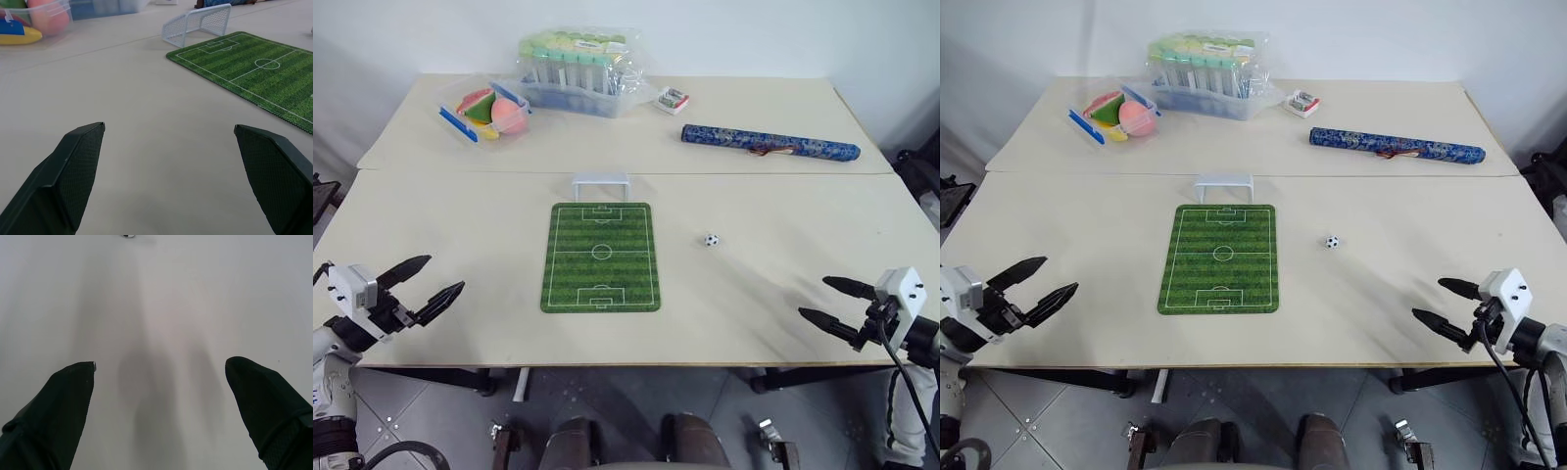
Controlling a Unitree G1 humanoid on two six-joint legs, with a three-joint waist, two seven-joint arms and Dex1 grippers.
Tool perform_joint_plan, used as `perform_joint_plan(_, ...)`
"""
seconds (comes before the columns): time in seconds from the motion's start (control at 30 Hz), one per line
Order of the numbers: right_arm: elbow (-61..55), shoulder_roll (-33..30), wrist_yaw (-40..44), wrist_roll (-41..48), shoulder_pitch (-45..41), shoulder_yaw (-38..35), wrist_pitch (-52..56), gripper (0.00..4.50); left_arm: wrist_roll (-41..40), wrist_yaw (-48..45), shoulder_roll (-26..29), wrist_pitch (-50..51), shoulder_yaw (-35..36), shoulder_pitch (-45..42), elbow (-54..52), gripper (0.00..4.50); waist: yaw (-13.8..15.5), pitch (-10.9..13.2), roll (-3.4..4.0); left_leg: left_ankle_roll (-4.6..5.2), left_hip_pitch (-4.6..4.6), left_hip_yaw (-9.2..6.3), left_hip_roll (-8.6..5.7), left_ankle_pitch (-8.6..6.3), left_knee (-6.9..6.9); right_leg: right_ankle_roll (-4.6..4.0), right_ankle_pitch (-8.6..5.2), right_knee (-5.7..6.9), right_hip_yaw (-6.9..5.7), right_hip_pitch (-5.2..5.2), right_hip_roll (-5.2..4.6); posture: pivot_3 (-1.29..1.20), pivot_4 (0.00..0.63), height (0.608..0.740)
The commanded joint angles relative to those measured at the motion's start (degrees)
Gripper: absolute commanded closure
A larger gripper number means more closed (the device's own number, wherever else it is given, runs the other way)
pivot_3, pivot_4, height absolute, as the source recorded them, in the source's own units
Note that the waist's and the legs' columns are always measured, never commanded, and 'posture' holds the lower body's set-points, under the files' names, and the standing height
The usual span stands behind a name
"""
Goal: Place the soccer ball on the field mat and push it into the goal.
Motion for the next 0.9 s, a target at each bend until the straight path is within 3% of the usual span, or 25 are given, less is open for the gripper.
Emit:
perform_joint_plan(0.03, -1.71, -0.15, -0.11, 1.18, -0.45, -1.27, 0.46, 0.03, -1.24, -0.39, 1.52, 0.95, 0.81, -0.52, -1.25, 0.00, 0.02, 0.00, 0.00, 0.00, 0.00, 0.00, 0.00, 0.00, 0.00, 0.00, 0.00, 0.00, 0.00, 0.00, 0.00, 0.00, 0.150, 0.740)
perform_joint_plan(0.3, -5.40, -1.70, -1.25, 1.71, -2.75, -1.75, 5.12, 0.03, -3.33, 3.19, 1.17, 7.87, 1.79, -0.89, -5.45, 0.00, -0.01, 0.00, 0.00, 0.00, 0.00, -0.01, 0.00, 0.00, 0.02, 0.00, 0.00, 0.03, 0.01, 0.00, 0.00, 0.00, 0.150, 0.740)
perform_joint_plan(0.47, -10.29, -5.01, -2.27, 0.05, -5.65, 1.41, 13.83, 0.03, -3.24, 3.01, 1.04, 9.58, 0.93, -0.92, -7.73, 0.00, 0.00, 0.00, 0.01, 0.00, 0.00, -0.02, 0.02, 0.00, 0.03, 0.00, 0.00, 0.06, 0.01, -0.01, 0.00, 0.00, 0.150, 0.740)
perform_joint_plan(0.67, -12.82, -4.55, 0.34, -1.41, -21.10, 13.44, 22.52, 0.03, -5.50, -5.01, -1.21, 7.19, -1.80, -3.29, -9.28, 0.00, -0.18, 0.02, 0.04, -0.01, 0.01, 0.05, 0.04, 0.00, 0.11, 0.00, 0.00, 0.10, 0.04, -0.04, 0.02, 0.00, 0.150, 0.740)
perform_joint_plan(0.77, -5.17, 0.15, 2.81, -5.79, -30.83, 21.20, 19.53, 0.03, -6.44, -12.02, -2.66, 5.17, -4.63, -5.44, -8.52, 0.00, -0.15, 0.00, 0.01, -0.03, -0.01, 0.03, 0.03, -0.01, 0.11, 0.00, 0.00, 0.11, -0.01, -0.05, 0.03, 0.00, 0.150, 0.740)
perform_joint_plan(0.9, 8.24, 5.08, 3.74, -11.08, -39.68, 25.87, 14.00, 0.03, -6.96, -14.19, -3.41, 4.80, -5.60, -7.92, -7.73, 0.00, 0.01, 0.02, 0.01, -0.02, -0.12, -0.03, -0.27, -0.01, 0.14, 0.00, 0.00, 0.10, -0.11, -0.07, 0.02, 0.00, 0.150, 0.740)
